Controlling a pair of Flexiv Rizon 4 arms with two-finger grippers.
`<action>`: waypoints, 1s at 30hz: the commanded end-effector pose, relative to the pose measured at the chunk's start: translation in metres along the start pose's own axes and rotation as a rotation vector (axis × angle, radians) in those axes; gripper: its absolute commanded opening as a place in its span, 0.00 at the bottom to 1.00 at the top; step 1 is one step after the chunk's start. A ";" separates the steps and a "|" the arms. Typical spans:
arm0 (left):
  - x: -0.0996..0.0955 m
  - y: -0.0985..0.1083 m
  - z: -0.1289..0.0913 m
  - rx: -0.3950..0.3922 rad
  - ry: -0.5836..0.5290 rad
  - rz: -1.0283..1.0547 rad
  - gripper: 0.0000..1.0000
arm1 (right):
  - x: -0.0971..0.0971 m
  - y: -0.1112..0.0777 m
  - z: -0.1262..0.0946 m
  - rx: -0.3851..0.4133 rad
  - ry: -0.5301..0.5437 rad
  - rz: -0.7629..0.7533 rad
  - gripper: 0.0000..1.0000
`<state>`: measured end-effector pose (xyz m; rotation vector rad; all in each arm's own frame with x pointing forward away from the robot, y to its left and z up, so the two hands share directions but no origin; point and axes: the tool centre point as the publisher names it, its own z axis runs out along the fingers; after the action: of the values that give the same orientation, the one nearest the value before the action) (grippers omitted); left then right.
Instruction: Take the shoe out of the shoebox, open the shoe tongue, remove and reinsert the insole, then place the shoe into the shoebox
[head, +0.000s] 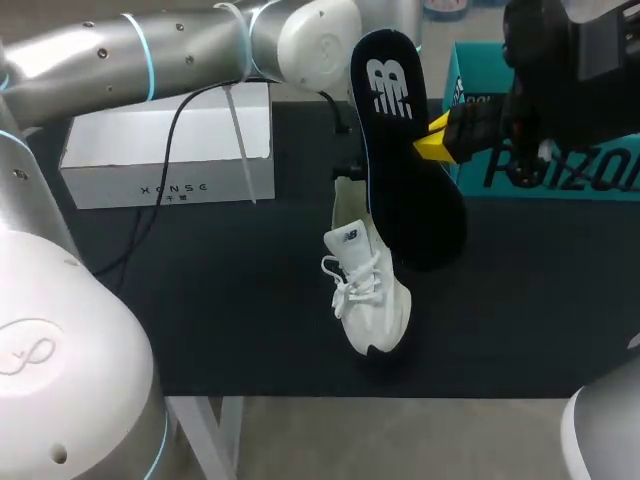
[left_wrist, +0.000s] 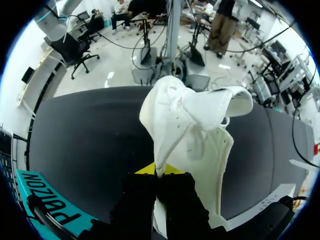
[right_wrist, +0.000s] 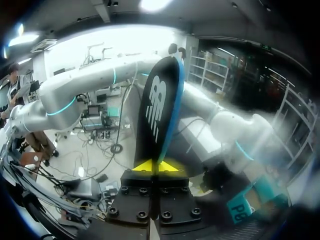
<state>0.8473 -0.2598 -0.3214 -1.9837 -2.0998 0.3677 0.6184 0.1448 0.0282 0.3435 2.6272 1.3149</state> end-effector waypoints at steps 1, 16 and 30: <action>-0.017 0.007 0.011 0.011 0.074 0.004 0.00 | -0.002 0.002 0.002 0.004 0.003 0.001 0.00; -0.033 0.021 0.040 0.007 0.083 0.002 0.00 | -0.002 0.002 0.002 0.004 0.003 0.001 0.00; -0.030 0.031 0.009 -0.063 -0.143 0.030 1.00 | -0.002 0.002 0.002 0.004 0.003 0.001 0.00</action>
<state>0.8801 -0.3072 -0.3573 -2.0330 -2.1223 0.3834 0.6184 0.1448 0.0282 0.3437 2.6274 1.3147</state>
